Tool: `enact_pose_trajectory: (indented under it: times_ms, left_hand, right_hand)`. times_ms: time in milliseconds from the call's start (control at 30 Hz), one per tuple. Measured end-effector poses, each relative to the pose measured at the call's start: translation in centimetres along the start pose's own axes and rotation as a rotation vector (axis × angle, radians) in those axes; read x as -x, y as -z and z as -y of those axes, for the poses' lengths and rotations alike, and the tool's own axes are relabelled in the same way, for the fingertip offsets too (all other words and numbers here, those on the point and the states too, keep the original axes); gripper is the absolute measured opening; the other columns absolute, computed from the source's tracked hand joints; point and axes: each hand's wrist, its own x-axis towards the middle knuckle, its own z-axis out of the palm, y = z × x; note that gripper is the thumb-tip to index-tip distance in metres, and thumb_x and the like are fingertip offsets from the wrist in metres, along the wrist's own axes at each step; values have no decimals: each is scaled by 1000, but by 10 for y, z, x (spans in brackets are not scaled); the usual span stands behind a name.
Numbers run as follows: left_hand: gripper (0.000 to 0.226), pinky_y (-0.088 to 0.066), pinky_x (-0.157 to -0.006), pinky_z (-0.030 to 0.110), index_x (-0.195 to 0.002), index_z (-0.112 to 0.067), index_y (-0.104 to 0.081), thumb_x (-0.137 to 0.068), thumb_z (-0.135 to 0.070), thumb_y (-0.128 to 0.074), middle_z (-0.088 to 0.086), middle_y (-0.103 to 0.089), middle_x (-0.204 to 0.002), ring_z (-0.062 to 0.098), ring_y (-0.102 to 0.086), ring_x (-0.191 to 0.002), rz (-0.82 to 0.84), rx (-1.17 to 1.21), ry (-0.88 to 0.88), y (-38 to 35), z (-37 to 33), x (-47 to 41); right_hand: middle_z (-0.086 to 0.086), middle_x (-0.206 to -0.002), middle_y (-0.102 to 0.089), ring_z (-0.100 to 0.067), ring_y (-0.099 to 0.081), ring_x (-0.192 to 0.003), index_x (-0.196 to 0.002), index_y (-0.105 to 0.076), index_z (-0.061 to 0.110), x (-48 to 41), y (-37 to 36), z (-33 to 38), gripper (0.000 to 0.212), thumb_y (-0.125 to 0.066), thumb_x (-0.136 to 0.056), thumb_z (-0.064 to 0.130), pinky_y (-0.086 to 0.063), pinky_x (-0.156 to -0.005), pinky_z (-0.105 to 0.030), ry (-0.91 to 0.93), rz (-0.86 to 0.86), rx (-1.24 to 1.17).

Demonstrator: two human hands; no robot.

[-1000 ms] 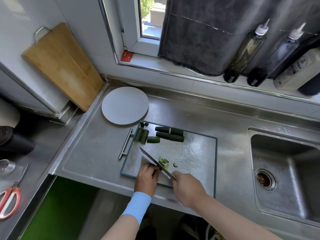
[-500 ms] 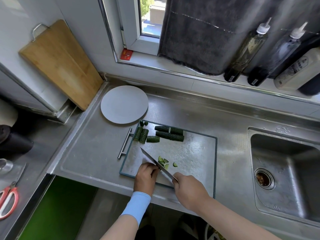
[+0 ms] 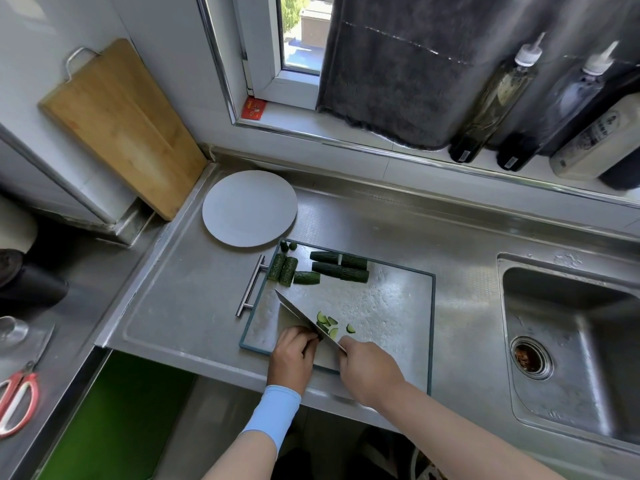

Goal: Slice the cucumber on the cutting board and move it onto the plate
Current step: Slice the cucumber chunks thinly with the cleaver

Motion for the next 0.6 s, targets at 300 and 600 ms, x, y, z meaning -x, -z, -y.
enact_pose_trajectory:
  times_ms: [300, 600]
  left_hand:
    - [17, -42, -82, 14, -84, -10, -74, -73, 1, -79, 2, -66, -84, 14, -58, -82, -20, -9, 12, 0, 0, -2]
    - [17, -46, -80, 18, -83, -10, -74, -72, 2, -79, 1, -66, -83, 15, -59, -81, -27, 4, 18, -1, 2, -3]
  right_hand:
    - [-2, -81, -63, -22, -54, -70, -89, -52, 25, 12, 4, -6, 21, -36, -103, 28, -46, -66, -37, 4, -9, -43]
    - [-1, -79, -63, -20, -53, -67, -93, -56, 23, 19, 2, -12, 25, -34, -104, 30, -47, -66, -37, -7, -17, -59]
